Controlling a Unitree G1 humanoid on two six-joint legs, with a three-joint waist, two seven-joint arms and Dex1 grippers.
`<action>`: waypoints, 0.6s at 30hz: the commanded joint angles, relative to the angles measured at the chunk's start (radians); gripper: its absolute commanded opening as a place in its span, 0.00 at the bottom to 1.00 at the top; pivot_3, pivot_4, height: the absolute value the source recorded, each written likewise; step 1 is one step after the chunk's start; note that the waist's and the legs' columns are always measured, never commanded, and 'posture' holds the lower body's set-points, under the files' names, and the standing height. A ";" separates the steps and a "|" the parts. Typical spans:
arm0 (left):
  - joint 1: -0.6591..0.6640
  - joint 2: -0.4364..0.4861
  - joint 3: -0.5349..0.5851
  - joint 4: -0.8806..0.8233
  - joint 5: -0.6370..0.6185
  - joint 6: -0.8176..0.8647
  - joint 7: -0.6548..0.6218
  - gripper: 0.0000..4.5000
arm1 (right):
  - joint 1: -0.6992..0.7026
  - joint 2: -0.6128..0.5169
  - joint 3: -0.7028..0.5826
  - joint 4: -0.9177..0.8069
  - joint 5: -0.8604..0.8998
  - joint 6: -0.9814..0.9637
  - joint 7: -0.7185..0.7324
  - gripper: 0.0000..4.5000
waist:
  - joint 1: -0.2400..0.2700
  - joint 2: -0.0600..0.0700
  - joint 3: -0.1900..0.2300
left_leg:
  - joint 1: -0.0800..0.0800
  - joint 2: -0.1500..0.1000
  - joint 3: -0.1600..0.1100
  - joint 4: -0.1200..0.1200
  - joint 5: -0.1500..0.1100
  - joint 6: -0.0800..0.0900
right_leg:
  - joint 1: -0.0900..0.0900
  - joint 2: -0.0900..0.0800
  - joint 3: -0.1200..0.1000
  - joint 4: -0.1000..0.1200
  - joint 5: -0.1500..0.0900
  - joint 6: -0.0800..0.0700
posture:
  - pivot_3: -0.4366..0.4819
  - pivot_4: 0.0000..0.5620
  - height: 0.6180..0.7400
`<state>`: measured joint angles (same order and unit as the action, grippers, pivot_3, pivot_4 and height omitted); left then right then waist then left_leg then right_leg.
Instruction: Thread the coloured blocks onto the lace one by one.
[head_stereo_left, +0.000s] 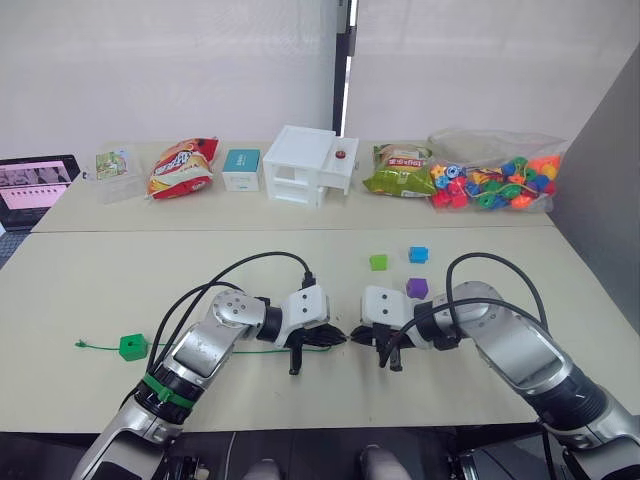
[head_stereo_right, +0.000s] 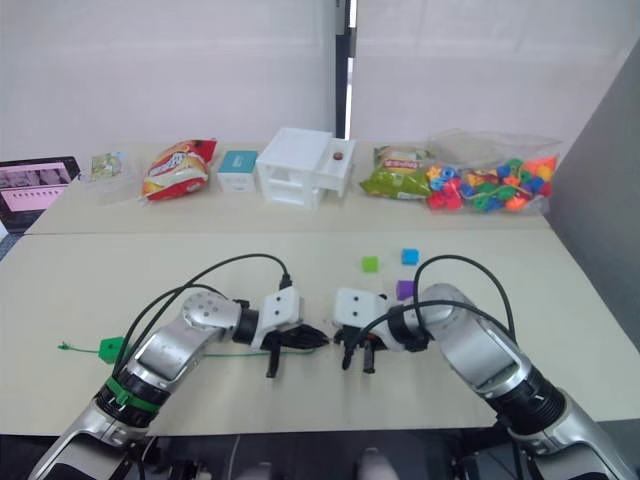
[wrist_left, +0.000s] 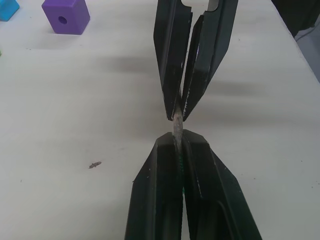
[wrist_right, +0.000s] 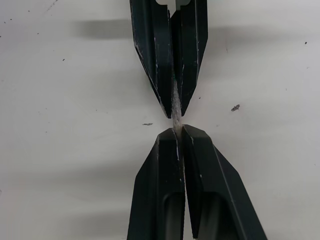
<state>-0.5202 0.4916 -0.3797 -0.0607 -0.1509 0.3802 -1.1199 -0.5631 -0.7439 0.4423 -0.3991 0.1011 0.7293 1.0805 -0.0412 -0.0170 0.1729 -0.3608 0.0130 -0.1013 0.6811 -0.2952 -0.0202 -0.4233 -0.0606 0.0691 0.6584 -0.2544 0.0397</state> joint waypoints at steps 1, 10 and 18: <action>-0.019 -0.007 0.014 -0.003 -0.002 -0.007 0.011 0.00 | 0.011 -0.013 -0.012 -0.046 0.020 0.006 0.010 0.00 | 0.000 0.000 0.000 | 0.000 0.000 0.000 0.000 0.000 0.000 | 0.000 0.000 0.000 0.000 0.000 0.000 | 0.48 0.27 1.00; -0.002 0.032 0.018 -0.028 -0.008 0.000 -0.017 0.00 | 0.167 0.022 -0.221 -0.166 0.075 0.160 -0.160 0.54 | 0.004 0.000 0.000 | 0.000 0.000 0.000 0.000 0.000 0.000 | 0.000 0.000 0.000 0.000 0.000 0.000 | 0.48 0.27 1.00; 0.030 0.104 0.072 -0.082 -0.043 0.047 -0.019 0.00 | 0.480 0.266 -0.532 -0.409 0.132 0.328 -0.471 0.84 | 0.009 0.000 0.000 | 0.000 0.000 -0.001 -0.001 0.000 0.000 | 0.000 0.000 0.000 0.001 0.000 0.000 | 0.48 0.27 1.00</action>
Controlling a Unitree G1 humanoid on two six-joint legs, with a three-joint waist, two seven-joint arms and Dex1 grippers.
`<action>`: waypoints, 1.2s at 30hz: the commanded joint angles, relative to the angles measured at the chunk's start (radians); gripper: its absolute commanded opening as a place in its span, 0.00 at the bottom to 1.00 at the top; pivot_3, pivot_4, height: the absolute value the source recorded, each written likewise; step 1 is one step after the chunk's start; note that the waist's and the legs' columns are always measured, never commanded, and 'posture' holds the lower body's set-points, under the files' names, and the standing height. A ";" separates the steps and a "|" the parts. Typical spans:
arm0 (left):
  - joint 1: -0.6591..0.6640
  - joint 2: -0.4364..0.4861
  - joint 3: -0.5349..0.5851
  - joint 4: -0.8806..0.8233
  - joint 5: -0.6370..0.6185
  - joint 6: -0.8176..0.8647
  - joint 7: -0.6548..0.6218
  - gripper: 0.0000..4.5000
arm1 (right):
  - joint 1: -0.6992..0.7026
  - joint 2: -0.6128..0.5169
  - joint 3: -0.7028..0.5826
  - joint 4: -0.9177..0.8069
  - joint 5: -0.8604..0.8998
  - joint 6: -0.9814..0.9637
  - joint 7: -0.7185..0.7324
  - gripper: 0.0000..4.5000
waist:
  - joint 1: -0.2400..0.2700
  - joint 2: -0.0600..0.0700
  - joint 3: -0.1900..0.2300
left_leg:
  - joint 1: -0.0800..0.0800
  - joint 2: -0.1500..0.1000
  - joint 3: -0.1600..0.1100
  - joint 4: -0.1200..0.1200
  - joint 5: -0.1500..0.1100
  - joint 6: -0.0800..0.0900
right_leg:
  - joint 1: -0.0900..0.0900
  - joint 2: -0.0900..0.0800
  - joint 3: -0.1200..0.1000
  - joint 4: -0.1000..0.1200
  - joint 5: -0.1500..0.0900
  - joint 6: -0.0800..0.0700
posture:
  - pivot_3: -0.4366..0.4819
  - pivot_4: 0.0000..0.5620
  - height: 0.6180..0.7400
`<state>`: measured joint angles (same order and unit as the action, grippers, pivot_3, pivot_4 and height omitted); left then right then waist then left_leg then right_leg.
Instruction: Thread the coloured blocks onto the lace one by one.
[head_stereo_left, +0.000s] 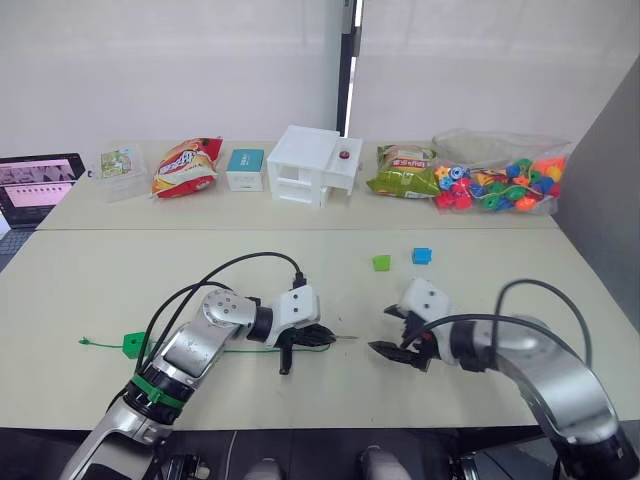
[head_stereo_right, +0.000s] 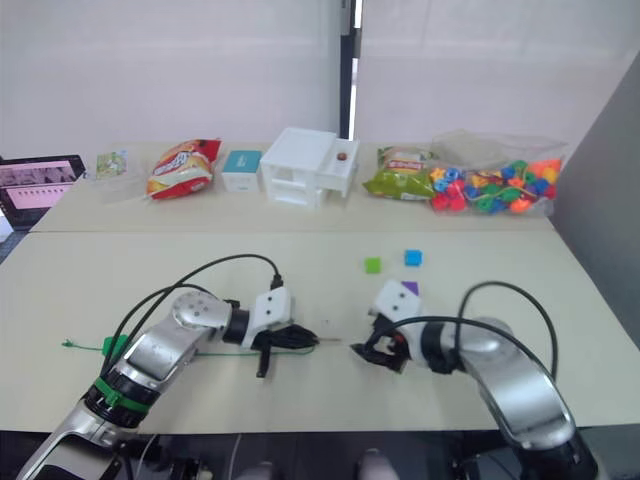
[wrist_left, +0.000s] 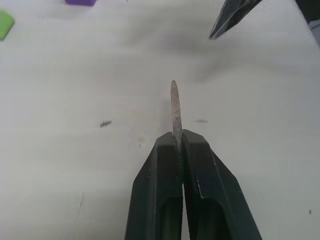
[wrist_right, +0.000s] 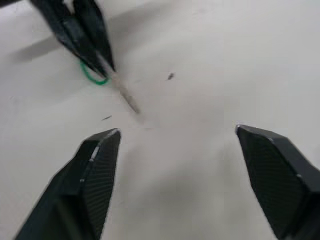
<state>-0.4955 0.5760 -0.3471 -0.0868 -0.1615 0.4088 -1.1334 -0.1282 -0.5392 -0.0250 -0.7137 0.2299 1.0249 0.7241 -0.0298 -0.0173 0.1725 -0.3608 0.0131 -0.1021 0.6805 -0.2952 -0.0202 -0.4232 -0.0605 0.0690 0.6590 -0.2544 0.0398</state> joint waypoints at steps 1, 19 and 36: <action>0.011 0.028 0.049 -0.065 -0.038 0.029 -0.005 0.00 | 0.081 0.114 -0.071 -0.107 -0.038 0.023 -0.198 0.84 | -0.003 0.000 0.000 | 0.001 0.000 0.001 0.000 0.000 0.000 | 0.000 0.000 0.001 0.000 0.000 0.000 | 0.48 0.27 1.00; 0.011 0.040 0.072 -0.095 -0.060 0.077 0.015 0.00 | -0.063 0.512 -0.043 0.416 -0.267 -0.460 -0.771 0.84 | -0.016 0.001 -0.001 | 0.004 0.000 0.002 -0.003 0.001 -0.001 | 0.000 0.000 0.002 0.002 0.000 0.000 | 0.48 0.27 1.00; 0.023 0.025 0.062 -0.090 -0.051 0.065 0.034 0.00 | -0.095 0.553 -0.067 0.498 -0.187 -0.581 -0.772 0.26 | -0.017 0.001 -0.001 | 0.004 0.000 0.001 -0.003 0.001 -0.001 | 0.000 0.000 0.002 0.003 0.000 0.000 | 0.48 0.27 1.00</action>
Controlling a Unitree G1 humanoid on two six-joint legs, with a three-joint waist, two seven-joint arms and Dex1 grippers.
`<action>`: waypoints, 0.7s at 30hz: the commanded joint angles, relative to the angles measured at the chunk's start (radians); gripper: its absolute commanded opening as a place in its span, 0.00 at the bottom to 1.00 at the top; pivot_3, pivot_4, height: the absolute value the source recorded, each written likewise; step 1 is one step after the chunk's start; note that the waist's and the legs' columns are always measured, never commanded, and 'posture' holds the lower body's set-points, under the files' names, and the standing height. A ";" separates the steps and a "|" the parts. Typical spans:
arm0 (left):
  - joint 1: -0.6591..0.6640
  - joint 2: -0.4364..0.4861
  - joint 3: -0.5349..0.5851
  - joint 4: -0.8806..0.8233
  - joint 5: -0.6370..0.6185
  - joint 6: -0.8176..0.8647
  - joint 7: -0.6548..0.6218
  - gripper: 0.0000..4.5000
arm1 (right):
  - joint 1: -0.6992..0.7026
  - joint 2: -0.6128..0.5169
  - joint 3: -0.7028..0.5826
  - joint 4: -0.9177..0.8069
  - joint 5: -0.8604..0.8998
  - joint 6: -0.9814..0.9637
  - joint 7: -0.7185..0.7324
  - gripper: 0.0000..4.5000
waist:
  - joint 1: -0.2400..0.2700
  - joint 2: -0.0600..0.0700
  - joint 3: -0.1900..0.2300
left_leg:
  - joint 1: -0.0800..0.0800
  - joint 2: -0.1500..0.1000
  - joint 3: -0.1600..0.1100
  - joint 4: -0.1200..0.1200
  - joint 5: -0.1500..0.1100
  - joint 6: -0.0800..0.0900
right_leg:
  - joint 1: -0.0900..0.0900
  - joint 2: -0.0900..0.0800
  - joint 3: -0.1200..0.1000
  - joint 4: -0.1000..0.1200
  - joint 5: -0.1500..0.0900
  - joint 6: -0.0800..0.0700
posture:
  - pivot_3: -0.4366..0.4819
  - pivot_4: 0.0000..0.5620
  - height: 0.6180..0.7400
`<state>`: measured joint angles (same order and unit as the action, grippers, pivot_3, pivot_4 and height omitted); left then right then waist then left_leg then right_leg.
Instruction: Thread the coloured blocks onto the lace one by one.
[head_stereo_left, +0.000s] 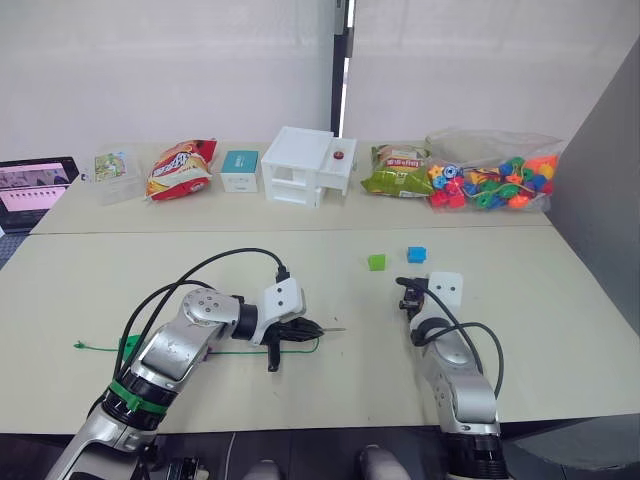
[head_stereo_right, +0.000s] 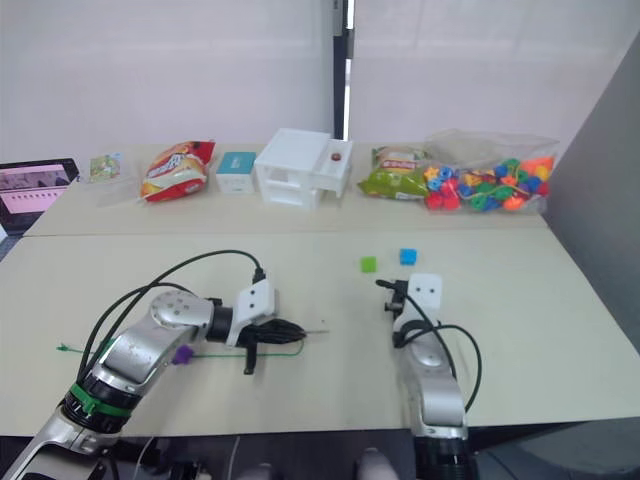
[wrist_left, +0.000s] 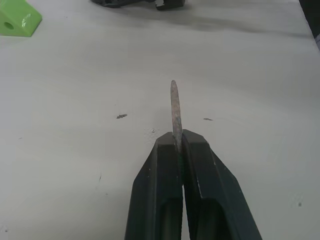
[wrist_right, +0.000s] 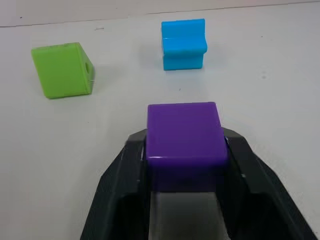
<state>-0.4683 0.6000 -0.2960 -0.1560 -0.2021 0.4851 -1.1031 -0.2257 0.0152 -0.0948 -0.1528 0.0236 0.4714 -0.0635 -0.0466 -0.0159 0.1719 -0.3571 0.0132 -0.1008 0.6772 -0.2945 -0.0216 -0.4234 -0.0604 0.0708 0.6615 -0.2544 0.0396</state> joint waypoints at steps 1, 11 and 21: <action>-0.004 0.001 0.011 -0.020 -0.010 -0.012 0.003 0.00 | 0.006 0.000 0.005 -0.075 0.024 -0.029 0.020 0.26 | 0.000 0.000 0.000 | 0.000 0.000 0.000 0.000 0.000 0.000 | 0.000 0.000 0.000 0.000 0.000 0.000 | 0.48 0.27 1.00; -0.007 0.009 0.014 0.000 -0.011 -0.022 -0.012 0.00 | 0.309 -0.062 0.352 -0.601 0.059 0.360 0.100 0.26 | 0.001 0.000 0.000 | 0.000 0.000 -0.001 0.000 0.000 0.000 | 0.000 0.000 -0.001 0.000 0.000 0.000 | 0.48 0.27 1.00; -0.010 0.017 0.014 0.005 -0.009 -0.027 -0.030 0.00 | 0.304 -0.024 0.358 -0.513 0.049 0.538 0.066 0.37 | -0.001 -0.001 -0.001 | 0.001 0.001 0.000 0.000 0.000 0.000 | 0.003 0.001 -0.001 -0.004 0.000 0.000 | 0.48 0.27 1.00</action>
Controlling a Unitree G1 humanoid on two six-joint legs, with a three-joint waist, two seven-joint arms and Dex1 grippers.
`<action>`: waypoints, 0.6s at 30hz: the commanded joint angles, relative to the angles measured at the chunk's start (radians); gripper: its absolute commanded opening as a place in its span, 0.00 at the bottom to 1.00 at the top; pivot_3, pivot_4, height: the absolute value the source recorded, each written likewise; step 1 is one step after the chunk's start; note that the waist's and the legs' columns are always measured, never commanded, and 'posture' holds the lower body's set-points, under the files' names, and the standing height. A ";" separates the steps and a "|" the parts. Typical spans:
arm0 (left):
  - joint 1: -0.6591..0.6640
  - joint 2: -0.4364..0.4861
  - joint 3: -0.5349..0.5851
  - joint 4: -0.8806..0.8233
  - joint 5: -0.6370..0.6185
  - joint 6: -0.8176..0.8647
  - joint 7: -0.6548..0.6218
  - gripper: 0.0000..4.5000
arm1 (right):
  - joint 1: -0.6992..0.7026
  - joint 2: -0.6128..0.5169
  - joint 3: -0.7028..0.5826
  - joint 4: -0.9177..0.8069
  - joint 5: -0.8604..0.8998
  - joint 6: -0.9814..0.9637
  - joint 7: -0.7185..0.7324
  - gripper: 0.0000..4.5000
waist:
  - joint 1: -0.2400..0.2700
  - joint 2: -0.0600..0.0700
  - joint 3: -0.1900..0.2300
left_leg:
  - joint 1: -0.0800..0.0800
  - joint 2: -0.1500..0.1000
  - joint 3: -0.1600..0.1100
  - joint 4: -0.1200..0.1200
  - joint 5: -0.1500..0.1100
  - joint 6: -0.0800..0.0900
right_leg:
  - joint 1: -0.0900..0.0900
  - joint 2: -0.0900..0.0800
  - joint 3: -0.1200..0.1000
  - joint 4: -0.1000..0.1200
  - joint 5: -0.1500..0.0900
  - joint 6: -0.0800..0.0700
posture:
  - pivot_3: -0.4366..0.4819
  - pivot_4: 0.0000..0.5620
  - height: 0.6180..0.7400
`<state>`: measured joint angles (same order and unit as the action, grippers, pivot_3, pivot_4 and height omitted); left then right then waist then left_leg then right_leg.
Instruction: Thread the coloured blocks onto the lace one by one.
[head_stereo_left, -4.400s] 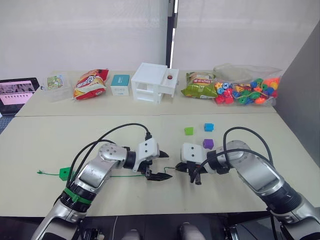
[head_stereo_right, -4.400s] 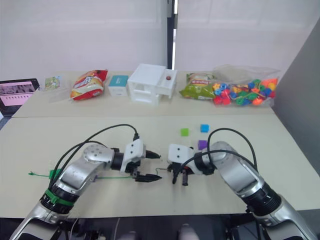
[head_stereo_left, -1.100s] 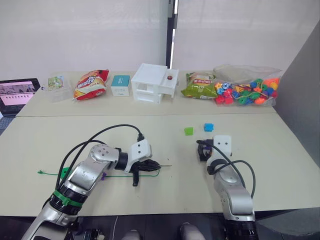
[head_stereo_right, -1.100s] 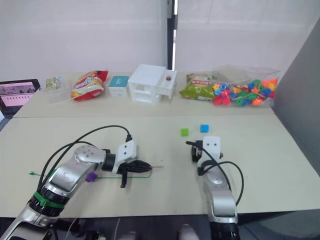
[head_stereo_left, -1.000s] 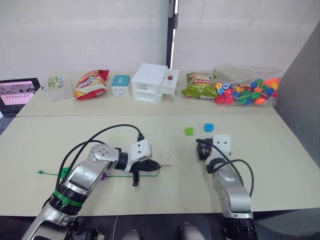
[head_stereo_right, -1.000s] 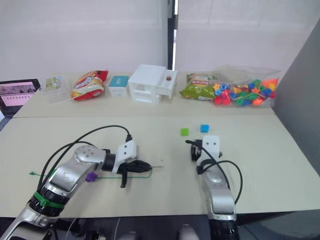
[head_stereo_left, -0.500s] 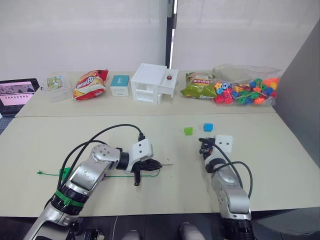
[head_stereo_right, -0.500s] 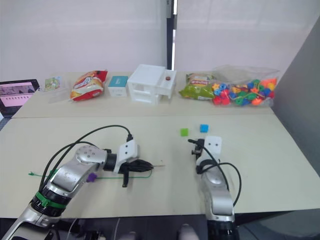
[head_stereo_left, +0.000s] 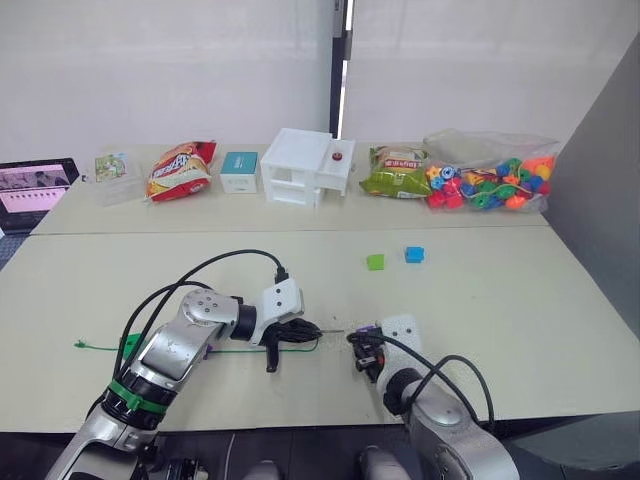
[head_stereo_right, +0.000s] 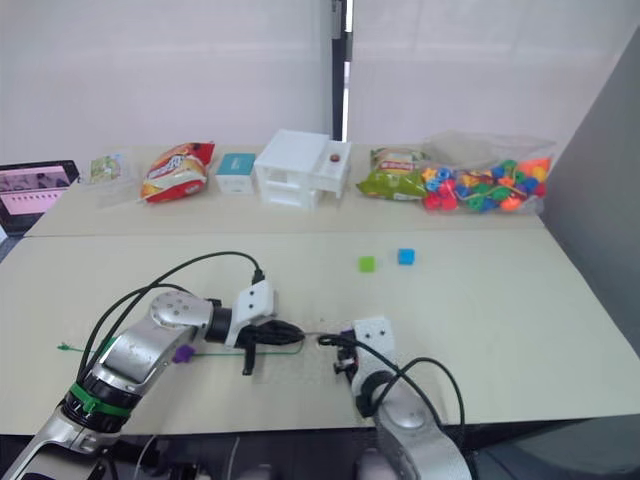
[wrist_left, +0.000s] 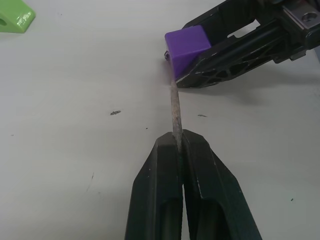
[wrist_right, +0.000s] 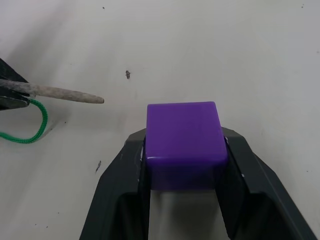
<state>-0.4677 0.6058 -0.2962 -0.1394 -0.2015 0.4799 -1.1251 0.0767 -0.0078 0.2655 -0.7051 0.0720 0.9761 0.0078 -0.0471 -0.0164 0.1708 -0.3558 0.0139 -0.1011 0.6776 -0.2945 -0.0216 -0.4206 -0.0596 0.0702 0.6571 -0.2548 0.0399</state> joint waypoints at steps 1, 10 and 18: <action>-0.008 0.013 0.016 -0.013 -0.010 -0.022 -0.009 0.00 | -0.003 -0.006 -0.004 0.033 0.003 0.024 0.001 0.49 | 0.000 -0.001 0.000 | 0.000 0.000 0.000 0.000 0.000 0.000 | 0.000 0.000 0.000 0.000 0.000 0.000 | 0.48 0.27 1.00; 0.000 0.023 0.024 -0.007 -0.012 -0.029 -0.006 0.00 | -0.091 -0.198 -0.114 -0.211 0.104 0.113 0.179 0.99 | 0.004 -0.001 0.000 | -0.002 -0.001 0.000 0.001 0.000 0.000 | -0.001 -0.001 0.000 0.000 0.000 0.000 | 0.48 0.27 1.00; 0.005 0.029 0.027 0.014 -0.009 -0.053 -0.007 0.00 | -0.330 -0.758 -0.137 0.012 0.324 -0.117 0.874 0.99 | 0.000 0.000 0.001 | -0.001 0.000 0.001 0.000 0.000 0.001 | 0.002 0.000 -0.001 -0.004 0.000 0.000 | 0.48 0.27 1.00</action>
<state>-0.4630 0.6266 -0.2906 -0.1073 -0.1999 0.4497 -1.1287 -0.2355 -0.7560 0.1135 -0.7283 0.3770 0.9361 0.7801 -0.0472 -0.0169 0.1716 -0.3564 0.0144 -0.1007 0.6775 -0.2949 -0.0206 -0.4180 -0.0590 0.0692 0.6516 -0.2549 0.0401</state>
